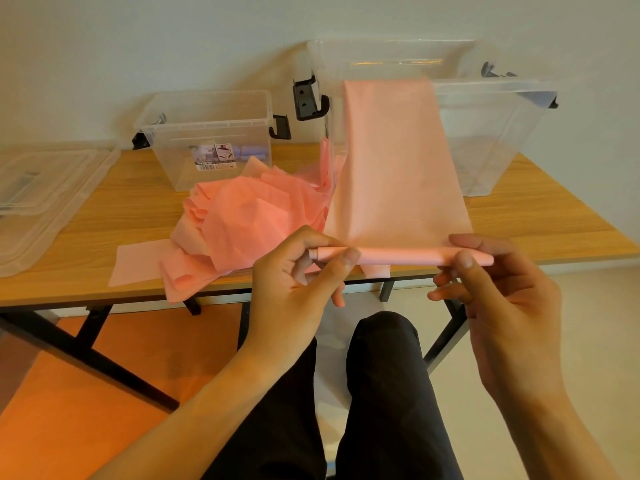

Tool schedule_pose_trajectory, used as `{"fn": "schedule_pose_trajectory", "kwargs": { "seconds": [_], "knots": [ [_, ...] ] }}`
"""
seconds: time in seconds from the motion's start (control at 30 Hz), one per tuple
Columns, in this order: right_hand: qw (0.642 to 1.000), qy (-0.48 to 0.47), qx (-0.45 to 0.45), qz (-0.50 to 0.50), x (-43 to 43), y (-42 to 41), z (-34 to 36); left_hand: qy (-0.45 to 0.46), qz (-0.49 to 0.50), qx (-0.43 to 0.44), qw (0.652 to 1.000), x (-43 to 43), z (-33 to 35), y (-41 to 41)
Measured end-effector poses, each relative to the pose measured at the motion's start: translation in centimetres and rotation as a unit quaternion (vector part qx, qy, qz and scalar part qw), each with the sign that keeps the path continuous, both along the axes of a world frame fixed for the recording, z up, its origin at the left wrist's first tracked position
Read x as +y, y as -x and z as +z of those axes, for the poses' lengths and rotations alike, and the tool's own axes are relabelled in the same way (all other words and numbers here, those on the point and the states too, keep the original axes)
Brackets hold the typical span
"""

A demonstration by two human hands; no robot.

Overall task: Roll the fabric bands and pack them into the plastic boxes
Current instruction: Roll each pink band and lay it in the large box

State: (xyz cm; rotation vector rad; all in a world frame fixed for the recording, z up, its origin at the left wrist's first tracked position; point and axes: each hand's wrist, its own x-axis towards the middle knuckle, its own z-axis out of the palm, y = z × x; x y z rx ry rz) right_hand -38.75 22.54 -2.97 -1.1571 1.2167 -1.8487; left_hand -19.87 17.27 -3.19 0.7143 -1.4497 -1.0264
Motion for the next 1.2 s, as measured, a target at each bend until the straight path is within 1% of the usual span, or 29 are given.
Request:
{"fn": "schedule_pose_trajectory", "kwargs": {
  "seconds": [0.13, 0.3, 0.5, 0.7, 1.03, 1.2],
  "knots": [
    [1.000, -0.006, -0.002, 0.004, 0.01, 0.04, -0.16, -0.012, 0.000, -0.001, 1.000, -0.14, -0.27, -0.04],
    [1.000, -0.010, -0.015, -0.002, -0.27, -0.20, -0.13, -0.015, -0.035, 0.001, 0.999, -0.28, -0.31, -0.19],
    [1.000, -0.014, -0.022, -0.011, -0.63, -0.55, 0.12, -0.020, -0.052, 0.002, 0.998, -0.71, 0.16, -0.43],
    [0.999, -0.013, -0.036, -0.013, -0.64, -0.55, 0.22, -0.030, -0.021, 0.003, 0.999, -0.43, 0.01, -0.45],
    [1.000, 0.013, 0.016, -0.017, -0.64, -0.45, 0.10, -0.030, 0.001, 0.005, 1.000, -0.35, 0.05, -0.47],
    [1.000, 0.019, -0.010, 0.022, -0.17, -0.33, 0.14, -0.021, 0.005, 0.006, 1.000, -0.34, 0.24, -0.41]
  ]
}}
